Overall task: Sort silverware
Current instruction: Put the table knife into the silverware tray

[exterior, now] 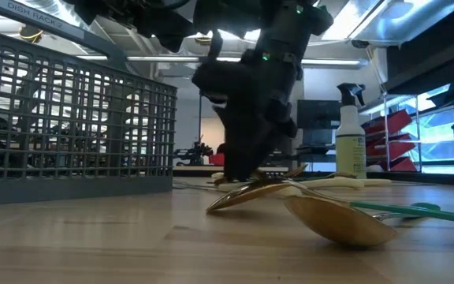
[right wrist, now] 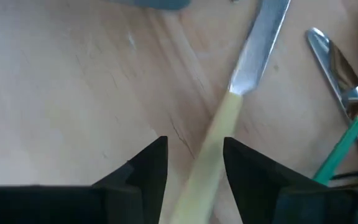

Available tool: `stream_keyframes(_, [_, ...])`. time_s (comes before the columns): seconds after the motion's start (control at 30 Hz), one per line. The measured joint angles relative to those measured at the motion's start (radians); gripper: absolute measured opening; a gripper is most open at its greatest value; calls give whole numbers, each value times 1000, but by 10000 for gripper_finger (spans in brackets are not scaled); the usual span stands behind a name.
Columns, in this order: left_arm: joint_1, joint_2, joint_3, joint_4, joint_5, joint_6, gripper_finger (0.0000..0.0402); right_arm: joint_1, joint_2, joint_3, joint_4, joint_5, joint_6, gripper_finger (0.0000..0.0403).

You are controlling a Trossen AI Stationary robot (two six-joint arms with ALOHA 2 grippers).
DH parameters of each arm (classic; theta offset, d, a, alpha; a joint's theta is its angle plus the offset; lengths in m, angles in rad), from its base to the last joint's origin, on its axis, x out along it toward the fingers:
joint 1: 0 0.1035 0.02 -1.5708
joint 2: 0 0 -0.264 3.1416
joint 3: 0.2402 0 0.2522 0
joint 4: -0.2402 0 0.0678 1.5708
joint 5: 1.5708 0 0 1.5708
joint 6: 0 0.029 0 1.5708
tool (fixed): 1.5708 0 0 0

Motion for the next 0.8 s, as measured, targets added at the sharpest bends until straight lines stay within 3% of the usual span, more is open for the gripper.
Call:
stream_keyframes(0.5, [0, 0, 0, 0, 0, 0, 0, 33, 43, 4, -83, 63, -68, 133])
stream_keyframes(0.8, [0, 0, 0, -1, 0, 0, 0, 33, 45, 4, -84, 62, -73, 46])
